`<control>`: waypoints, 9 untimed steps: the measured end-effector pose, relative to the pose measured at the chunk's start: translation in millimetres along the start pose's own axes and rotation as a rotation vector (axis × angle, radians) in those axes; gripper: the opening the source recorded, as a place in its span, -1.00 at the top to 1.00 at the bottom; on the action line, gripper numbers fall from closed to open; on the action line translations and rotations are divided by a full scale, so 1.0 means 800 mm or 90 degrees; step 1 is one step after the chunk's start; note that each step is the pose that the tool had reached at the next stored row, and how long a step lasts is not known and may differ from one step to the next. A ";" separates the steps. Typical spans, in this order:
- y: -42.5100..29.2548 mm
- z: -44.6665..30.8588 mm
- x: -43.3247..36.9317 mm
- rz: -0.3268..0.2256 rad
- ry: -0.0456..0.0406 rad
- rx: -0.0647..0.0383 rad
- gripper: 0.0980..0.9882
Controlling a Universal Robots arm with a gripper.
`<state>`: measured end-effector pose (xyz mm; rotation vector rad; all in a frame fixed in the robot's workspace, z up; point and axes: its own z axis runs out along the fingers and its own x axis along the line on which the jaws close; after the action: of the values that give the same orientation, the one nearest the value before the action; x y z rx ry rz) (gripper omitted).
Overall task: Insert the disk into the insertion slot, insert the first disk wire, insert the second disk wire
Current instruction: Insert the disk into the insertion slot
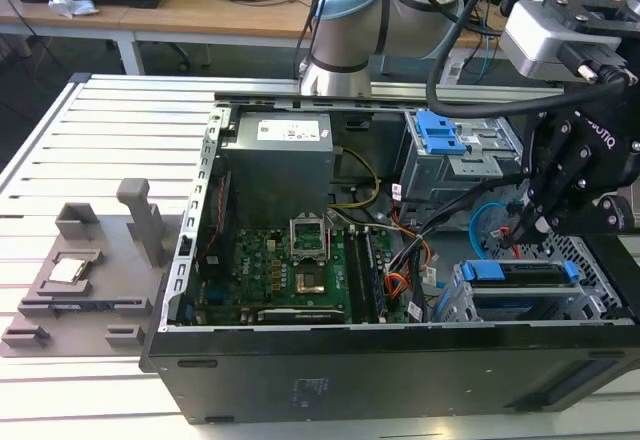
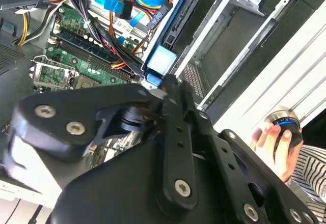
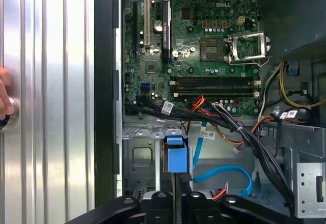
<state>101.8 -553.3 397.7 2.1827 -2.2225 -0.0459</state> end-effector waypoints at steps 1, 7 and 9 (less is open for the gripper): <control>0.0000 0.0000 0.000 0.000 0.0000 0.000 0.96; 0.0000 0.0000 0.000 0.000 0.0001 0.000 0.98; -0.0047 -0.0001 -0.001 0.000 0.0000 0.000 0.98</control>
<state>105.5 -552.8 397.6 2.1827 -2.2225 -0.0459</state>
